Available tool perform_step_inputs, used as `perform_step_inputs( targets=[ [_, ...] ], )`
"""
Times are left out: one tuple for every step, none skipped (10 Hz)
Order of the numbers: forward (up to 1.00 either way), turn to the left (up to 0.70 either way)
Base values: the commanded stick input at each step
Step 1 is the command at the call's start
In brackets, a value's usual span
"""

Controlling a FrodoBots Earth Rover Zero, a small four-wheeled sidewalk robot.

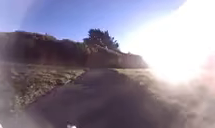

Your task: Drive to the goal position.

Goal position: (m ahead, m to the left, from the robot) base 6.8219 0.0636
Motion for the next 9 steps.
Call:
perform_step_inputs(
  targets=[
    [0.70, 0.00],
    [0.70, 0.00],
    [0.70, 0.00],
    [0.70, 0.03],
    [0.70, 0.13],
    [0.70, 0.14],
    [0.70, 0.14],
    [0.70, 0.14],
    [0.70, 0.14]
  ],
)
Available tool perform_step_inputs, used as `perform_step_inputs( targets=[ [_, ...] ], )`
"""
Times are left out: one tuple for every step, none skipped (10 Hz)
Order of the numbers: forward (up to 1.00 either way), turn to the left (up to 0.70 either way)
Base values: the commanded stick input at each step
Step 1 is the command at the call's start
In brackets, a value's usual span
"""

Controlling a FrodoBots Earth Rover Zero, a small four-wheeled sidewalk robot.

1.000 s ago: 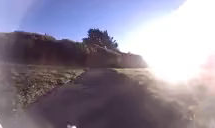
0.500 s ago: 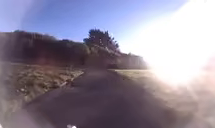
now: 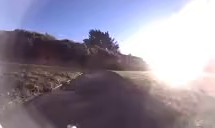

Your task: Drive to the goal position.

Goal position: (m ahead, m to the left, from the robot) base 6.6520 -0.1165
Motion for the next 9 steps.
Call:
perform_step_inputs(
  targets=[
    [0.70, 0.14],
    [0.70, 0.14],
    [0.70, 0.14],
    [0.45, 0.27],
    [0.45, 0.27],
    [0.45, 0.27],
    [0.45, 0.27],
    [0.45, 0.27],
    [0.45, 0.27]
  ],
)
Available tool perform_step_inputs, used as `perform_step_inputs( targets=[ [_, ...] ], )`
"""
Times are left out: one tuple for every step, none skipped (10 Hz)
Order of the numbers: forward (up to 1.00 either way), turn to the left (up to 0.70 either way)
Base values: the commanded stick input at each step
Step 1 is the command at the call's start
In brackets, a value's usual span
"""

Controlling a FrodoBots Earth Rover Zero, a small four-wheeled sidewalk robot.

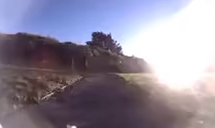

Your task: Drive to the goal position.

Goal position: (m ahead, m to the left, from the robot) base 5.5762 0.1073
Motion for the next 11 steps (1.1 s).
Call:
perform_step_inputs(
  targets=[
    [0.45, 0.27],
    [0.45, 0.27],
    [0.45, 0.27],
    [0.45, 0.27],
    [0.45, 0.27],
    [0.45, 0.27],
    [0.45, 0.27],
    [0.45, 0.27],
    [0.45, 0.27],
    [0.45, 0.27],
    [0.45, 0.27]
  ],
)
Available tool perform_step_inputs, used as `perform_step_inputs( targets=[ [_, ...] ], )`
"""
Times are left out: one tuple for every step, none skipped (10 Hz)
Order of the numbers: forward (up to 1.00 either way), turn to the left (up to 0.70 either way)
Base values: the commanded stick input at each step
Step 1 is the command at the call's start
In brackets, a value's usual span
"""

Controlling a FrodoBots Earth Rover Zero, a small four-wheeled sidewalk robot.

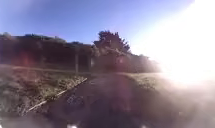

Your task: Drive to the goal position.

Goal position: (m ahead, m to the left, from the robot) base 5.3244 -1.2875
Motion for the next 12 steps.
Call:
perform_step_inputs(
  targets=[
    [0.45, 0.27],
    [0.45, 0.27],
    [0.45, 0.27],
    [0.45, 0.27],
    [0.45, 0.27],
    [0.45, 0.27],
    [0.45, 0.27],
    [0.45, 0.27],
    [0.45, 0.27],
    [0.45, 0.27],
    [0.45, 0.27],
    [0.45, 0.27]
  ],
)
